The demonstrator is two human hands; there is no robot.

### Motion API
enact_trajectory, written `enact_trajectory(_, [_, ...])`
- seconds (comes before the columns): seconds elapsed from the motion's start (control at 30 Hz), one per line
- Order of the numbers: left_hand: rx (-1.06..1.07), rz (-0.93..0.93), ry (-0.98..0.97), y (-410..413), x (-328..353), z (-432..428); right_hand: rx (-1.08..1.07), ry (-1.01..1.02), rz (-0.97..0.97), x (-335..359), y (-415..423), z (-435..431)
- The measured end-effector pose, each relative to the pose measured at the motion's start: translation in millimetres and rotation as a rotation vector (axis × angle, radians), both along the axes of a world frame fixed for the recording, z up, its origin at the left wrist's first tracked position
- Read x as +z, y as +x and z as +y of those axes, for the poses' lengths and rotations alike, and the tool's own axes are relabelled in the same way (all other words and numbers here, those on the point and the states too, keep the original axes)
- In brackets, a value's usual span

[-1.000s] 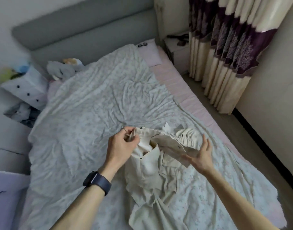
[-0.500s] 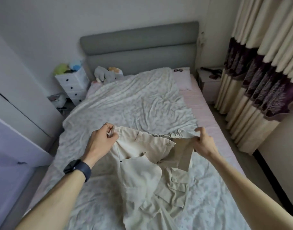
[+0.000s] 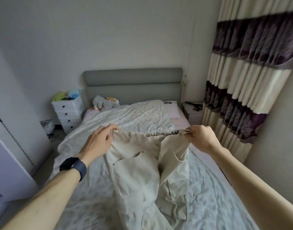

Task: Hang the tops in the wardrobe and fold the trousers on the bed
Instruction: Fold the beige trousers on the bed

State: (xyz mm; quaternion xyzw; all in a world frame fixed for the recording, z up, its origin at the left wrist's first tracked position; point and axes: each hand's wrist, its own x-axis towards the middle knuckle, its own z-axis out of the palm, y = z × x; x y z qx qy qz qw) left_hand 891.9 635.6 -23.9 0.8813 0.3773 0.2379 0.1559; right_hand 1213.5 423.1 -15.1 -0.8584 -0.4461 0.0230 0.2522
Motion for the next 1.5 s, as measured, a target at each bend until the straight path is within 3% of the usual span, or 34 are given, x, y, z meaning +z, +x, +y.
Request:
enact_trajectory(0.27, [-0.090,-0.119,-0.033,-63,25,-33,-0.191,0.176,-0.061,39,-87,-62])
enact_trajectory(0.4, [-0.127,-0.066,-0.075,-92,45,-63,-0.255,0.225,-0.094,59,-123,-93])
enact_trajectory(0.53, [-0.199,-0.123,-0.033,-117,61,-100,-0.295,0.334,-0.022,77,-152,-130])
enact_trajectory(0.67, [-0.128,-0.232,-0.009,-145,99,-132,-0.315,0.347,0.000,99,-184,-176])
enact_trajectory(0.87, [0.114,-0.204,0.151,-219,146,-181,-0.276,0.459,0.004,133,-236,-244])
enact_trajectory(1.0, [0.070,-0.250,-0.056,-275,131,-220,-0.146,0.481,0.048,145,-293,-274])
enact_trajectory(1.13, [0.077,-0.420,-0.285,-314,107,-251,-0.086,0.451,-0.032,167,-334,-301])
enact_trajectory(1.27, [0.119,-0.561,-0.392,-373,135,-280,-0.021,0.502,-0.021,194,-375,-337])
enact_trajectory(1.37, [0.033,-0.691,-0.423,-412,160,-312,-0.023,0.552,-0.043,215,-413,-364])
enact_trajectory(1.5, [-0.083,-0.544,-0.411,-450,165,-344,-0.053,0.541,0.000,213,-454,-387])
